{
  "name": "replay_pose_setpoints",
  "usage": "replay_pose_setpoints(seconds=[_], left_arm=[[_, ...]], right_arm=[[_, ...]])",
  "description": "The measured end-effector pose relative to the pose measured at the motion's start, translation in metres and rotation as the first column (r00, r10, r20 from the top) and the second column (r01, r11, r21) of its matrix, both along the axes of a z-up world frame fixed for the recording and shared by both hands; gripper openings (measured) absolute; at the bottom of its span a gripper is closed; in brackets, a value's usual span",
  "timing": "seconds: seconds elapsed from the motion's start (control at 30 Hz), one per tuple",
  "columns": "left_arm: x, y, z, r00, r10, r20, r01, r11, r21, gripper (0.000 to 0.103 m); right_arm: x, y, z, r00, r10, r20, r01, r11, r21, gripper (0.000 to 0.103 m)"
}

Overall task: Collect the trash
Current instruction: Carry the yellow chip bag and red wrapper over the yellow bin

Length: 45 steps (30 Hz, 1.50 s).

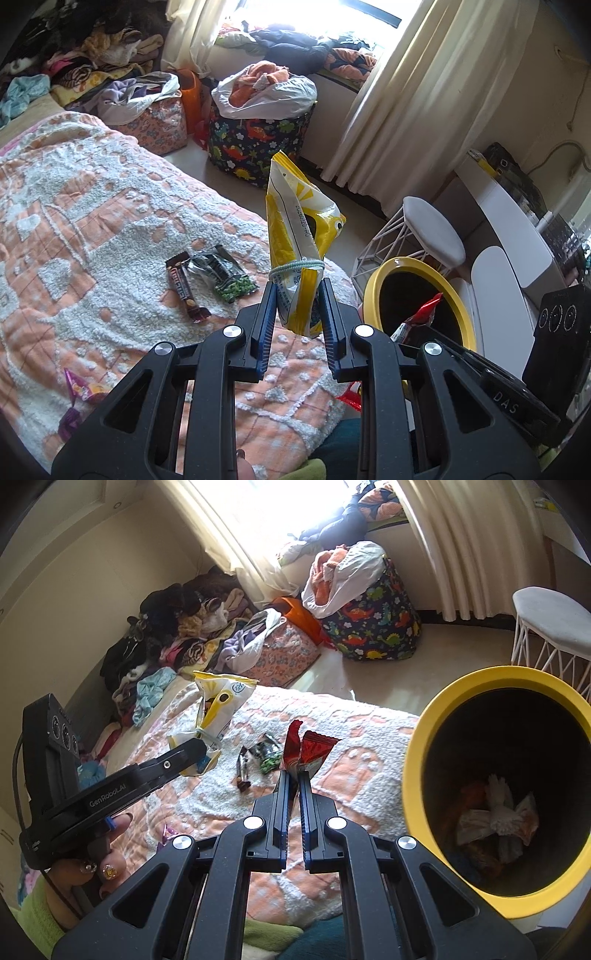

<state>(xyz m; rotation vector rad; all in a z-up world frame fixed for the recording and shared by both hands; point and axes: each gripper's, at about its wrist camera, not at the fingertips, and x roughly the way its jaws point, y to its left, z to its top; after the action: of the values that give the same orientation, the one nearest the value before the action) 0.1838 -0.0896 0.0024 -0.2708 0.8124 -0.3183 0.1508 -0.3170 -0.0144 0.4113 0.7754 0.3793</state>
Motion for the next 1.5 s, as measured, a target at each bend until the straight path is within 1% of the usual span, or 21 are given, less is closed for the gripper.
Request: replay_pose_setpoints(seconds=[0.27,0.63,1.17,1.5], left_arm=[[-0.004,-0.020,0.005,0.999,-0.034,0.022,0.033,0.999,0.014,0.017],[-0.007,-0.044,0.009,0.997,-0.078,0.030,0.077,0.997,0.024,0.017],[-0.016,-0.072,0.008,0.990,-0.141,0.026,0.140,0.989,0.039,0.017],[-0.020,-0.095,0.005,0.982,-0.186,0.018,0.185,0.981,0.051,0.017]], right_arm=[[-0.010,-0.013,0.004,0.999,-0.027,0.027,0.028,0.999,-0.018,0.006],[-0.021,-0.034,0.009,0.996,-0.069,0.050,0.070,0.997,-0.019,0.006],[-0.029,-0.069,0.013,0.986,-0.143,0.084,0.144,0.990,-0.003,0.006],[-0.030,-0.091,0.011,0.975,-0.203,0.088,0.204,0.979,0.003,0.006]])
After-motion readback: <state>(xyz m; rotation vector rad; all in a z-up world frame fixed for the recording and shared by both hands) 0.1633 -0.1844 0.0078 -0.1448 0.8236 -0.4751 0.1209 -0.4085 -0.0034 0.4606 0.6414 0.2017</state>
